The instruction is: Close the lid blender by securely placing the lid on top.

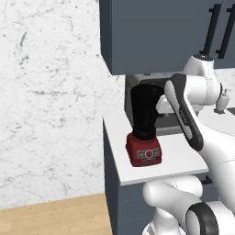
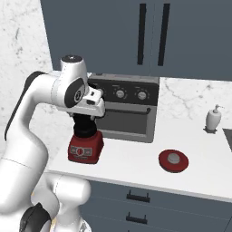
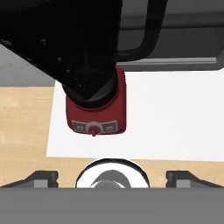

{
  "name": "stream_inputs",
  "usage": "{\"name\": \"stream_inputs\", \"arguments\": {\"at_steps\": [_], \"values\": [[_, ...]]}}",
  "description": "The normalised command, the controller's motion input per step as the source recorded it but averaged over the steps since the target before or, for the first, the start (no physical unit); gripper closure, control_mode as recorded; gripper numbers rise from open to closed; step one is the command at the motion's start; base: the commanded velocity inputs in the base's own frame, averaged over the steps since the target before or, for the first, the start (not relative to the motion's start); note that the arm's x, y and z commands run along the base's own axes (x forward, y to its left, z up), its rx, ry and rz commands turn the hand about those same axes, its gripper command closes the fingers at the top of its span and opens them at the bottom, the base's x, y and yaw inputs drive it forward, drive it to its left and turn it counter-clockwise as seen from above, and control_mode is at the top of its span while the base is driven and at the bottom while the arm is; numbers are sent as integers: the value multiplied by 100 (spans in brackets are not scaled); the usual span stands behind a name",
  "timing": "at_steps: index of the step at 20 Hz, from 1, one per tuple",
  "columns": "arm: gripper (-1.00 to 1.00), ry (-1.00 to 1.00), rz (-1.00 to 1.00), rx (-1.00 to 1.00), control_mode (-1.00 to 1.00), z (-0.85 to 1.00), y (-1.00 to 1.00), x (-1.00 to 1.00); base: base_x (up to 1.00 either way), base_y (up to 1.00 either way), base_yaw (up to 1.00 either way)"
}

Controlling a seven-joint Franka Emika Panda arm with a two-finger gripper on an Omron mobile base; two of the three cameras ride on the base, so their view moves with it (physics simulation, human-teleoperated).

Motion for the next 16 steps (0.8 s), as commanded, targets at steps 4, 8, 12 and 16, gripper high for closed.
{"name": "stream_inputs", "arguments": {"at_steps": [4, 8, 12, 16], "values": [[-100, 0, -3, 0, -100, -5, -53, -33, 0, 0, 0], [-100, 0, -8, 0, -100, -11, -63, -27, 0, 0, 0], [-100, 0, -14, 0, -100, -19, -67, -11, 0, 0, 0], [-100, 0, -15, -2, -100, -22, -59, -11, 0, 0, 0]]}}
